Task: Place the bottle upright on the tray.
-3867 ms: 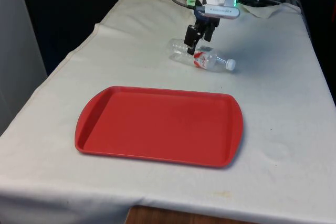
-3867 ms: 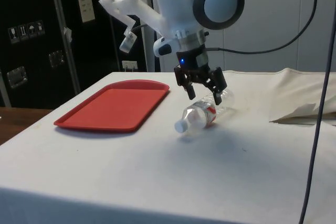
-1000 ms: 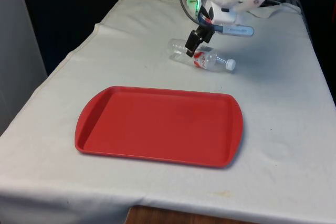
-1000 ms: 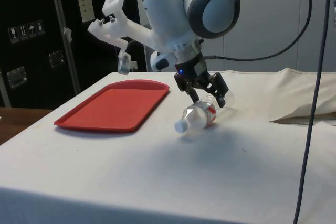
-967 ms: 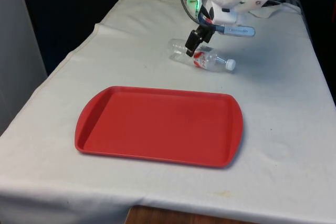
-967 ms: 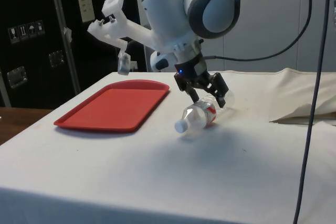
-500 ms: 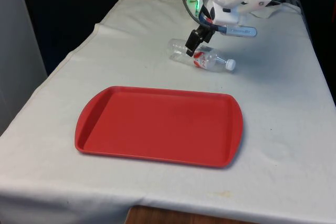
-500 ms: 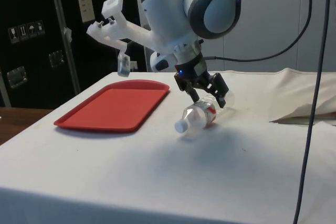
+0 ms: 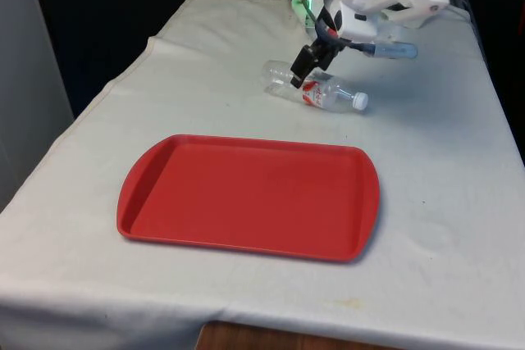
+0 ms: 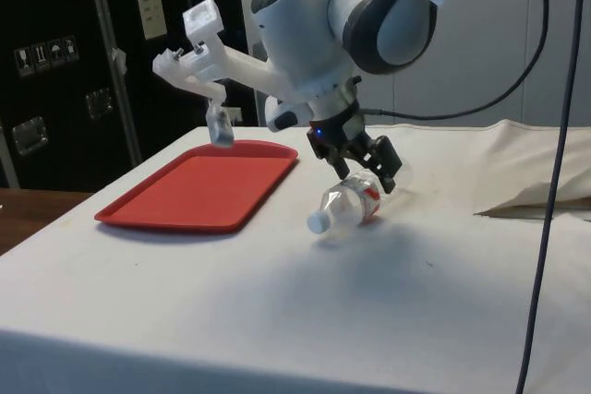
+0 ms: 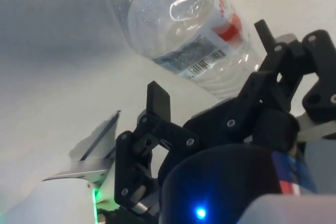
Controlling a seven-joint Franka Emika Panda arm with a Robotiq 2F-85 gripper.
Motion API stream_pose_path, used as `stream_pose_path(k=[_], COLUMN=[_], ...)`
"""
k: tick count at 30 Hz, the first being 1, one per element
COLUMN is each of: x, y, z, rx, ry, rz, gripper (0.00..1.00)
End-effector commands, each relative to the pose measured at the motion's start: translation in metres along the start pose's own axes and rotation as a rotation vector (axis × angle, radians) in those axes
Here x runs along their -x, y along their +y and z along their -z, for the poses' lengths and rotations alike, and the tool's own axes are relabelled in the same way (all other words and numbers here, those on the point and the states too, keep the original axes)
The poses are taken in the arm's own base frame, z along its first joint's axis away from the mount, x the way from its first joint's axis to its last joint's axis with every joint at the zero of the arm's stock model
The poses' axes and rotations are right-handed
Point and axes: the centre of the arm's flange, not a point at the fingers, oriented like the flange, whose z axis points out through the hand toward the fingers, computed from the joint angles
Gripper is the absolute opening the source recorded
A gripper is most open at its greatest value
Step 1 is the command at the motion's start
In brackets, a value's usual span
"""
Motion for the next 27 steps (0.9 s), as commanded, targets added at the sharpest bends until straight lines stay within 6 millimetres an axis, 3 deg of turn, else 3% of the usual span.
stream_pose_path(k=[1,27], x=[0.000,-0.011], y=[0.000,-0.006], z=[0.001,0.004], rx=[0.021,0.023], ry=[-0.002,-0.084], rz=[-0.008,-0.020], gripper=[1.00,1.00])
